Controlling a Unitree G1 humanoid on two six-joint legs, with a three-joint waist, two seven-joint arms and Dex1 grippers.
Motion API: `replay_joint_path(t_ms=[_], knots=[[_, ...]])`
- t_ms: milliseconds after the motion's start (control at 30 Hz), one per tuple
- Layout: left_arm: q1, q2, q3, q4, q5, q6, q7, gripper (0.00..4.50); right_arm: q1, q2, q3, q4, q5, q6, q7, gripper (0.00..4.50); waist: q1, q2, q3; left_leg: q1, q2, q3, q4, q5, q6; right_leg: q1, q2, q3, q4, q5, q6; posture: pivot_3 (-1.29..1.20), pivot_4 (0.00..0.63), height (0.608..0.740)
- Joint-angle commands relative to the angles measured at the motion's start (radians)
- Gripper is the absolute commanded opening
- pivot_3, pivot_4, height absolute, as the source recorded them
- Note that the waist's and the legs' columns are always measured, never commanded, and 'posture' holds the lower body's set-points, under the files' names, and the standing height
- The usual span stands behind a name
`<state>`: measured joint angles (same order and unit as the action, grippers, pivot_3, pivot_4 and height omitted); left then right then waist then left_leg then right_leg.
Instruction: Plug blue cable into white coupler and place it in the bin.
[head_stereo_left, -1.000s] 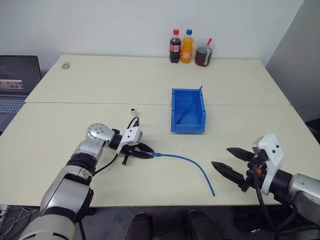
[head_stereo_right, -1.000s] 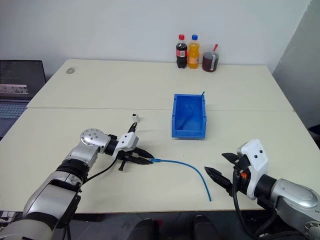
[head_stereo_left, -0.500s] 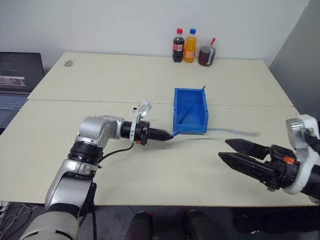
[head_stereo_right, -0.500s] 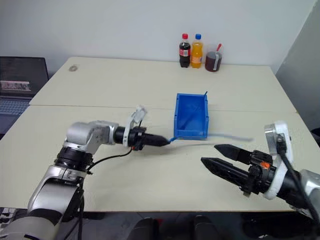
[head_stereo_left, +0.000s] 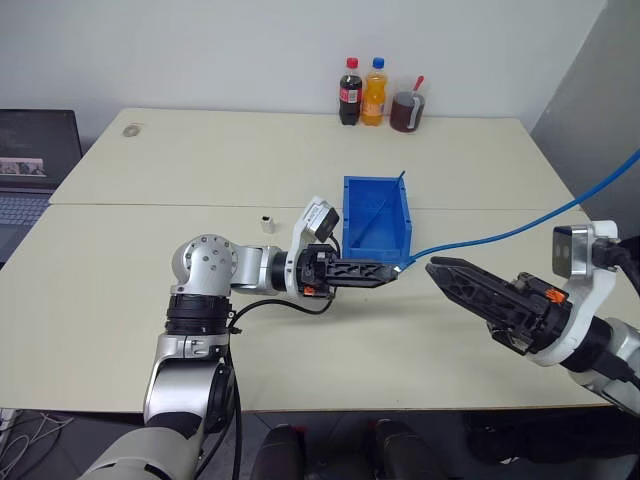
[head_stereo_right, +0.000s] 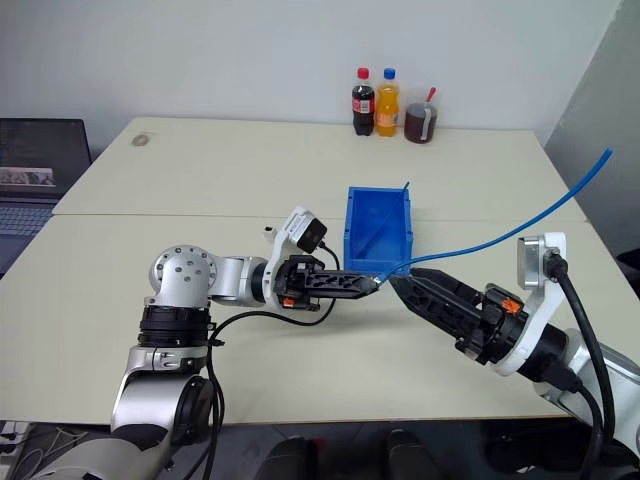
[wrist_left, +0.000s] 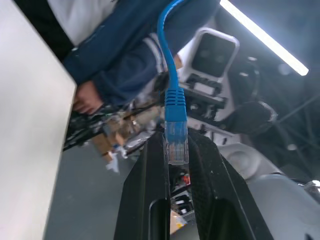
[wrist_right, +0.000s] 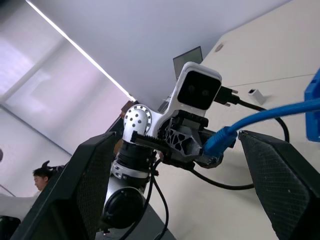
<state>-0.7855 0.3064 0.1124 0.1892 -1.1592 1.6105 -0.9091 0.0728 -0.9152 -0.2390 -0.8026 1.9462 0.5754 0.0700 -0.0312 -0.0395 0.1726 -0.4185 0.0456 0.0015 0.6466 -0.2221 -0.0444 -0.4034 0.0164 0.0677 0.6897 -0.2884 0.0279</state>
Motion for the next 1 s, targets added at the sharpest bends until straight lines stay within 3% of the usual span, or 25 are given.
replay_joint_path(t_ms=[33,500,767,1000], knots=[[0.008,0.008,-0.005,-0.006,-0.151,0.004,0.101,0.24,-0.014,0.007,0.028,-0.037,0.026,-0.017,-0.012,4.15,0.001,0.000,0.000,0.000,0.000,0.000,0.000,0.000,0.000,0.000,0.000,0.000,0.000,0.000,0.000,0.00,0.150,0.740],[0.033,0.005,-0.010,0.005,-0.401,0.003,0.342,0.24,-0.121,0.066,0.143,0.027,0.026,-0.012,-0.064,4.15,0.002,0.000,0.000,0.000,-0.001,0.000,0.000,0.000,0.000,0.000,0.000,0.001,0.000,0.000,0.000,0.00,0.150,0.740],[0.051,-0.001,-0.017,0.001,-0.491,-0.034,0.445,0.24,-0.129,0.084,0.149,0.044,0.026,0.014,-0.062,2.64,0.002,0.000,0.000,0.000,-0.001,0.000,0.000,0.000,0.000,0.000,0.000,0.001,-0.001,0.000,0.000,0.00,0.150,0.740],[0.070,0.010,-0.031,-0.012,-0.557,-0.086,0.519,0.24,-0.135,0.093,0.150,0.059,0.026,0.036,-0.050,0.92,0.002,0.000,0.000,0.000,-0.001,0.000,0.000,0.000,0.000,0.000,0.000,0.001,0.000,0.000,0.000,0.00,0.150,0.740]])
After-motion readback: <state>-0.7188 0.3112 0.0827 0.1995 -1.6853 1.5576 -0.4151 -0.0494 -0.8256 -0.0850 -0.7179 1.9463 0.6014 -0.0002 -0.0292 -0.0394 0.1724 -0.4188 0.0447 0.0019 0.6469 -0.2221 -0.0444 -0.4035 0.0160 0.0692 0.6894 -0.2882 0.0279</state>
